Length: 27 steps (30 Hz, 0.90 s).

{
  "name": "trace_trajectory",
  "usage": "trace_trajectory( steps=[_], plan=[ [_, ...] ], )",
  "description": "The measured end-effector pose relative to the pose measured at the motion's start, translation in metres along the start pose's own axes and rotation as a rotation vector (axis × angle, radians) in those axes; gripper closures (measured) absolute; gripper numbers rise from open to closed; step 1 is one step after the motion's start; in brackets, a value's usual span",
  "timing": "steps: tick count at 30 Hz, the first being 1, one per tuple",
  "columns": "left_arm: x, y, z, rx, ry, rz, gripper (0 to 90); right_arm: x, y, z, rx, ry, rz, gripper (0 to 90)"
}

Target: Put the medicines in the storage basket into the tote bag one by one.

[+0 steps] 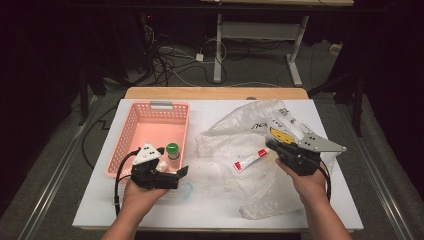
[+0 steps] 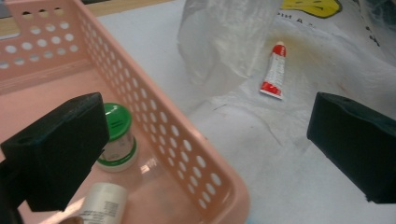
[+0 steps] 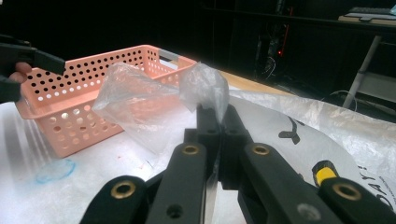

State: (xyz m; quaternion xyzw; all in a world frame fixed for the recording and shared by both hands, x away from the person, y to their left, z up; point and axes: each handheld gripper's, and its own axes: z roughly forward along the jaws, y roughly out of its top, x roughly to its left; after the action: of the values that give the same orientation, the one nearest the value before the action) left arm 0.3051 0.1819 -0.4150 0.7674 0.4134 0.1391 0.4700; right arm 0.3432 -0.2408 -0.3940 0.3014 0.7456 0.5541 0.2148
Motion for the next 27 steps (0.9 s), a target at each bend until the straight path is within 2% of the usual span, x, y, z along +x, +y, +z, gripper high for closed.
trace_trajectory(
  steps=[9,19,21,27],
  plan=[
    [0.020,-0.002,-0.011,-0.012,0.044,-0.040,0.0,0.000,0.000,-0.001,-0.006,0.003,-0.010,90.0],
    [0.037,-0.006,-0.016,0.002,0.109,-0.049,0.0,0.000,0.000,-0.001,-0.005,0.001,0.001,90.0],
    [0.039,-0.007,-0.018,-0.003,0.114,-0.058,0.0,0.000,0.000,-0.001,-0.004,0.002,-0.002,90.0],
    [0.039,-0.008,-0.016,0.002,0.121,-0.051,0.0,0.000,0.000,-0.001,-0.005,0.000,0.001,90.0]
  ],
)
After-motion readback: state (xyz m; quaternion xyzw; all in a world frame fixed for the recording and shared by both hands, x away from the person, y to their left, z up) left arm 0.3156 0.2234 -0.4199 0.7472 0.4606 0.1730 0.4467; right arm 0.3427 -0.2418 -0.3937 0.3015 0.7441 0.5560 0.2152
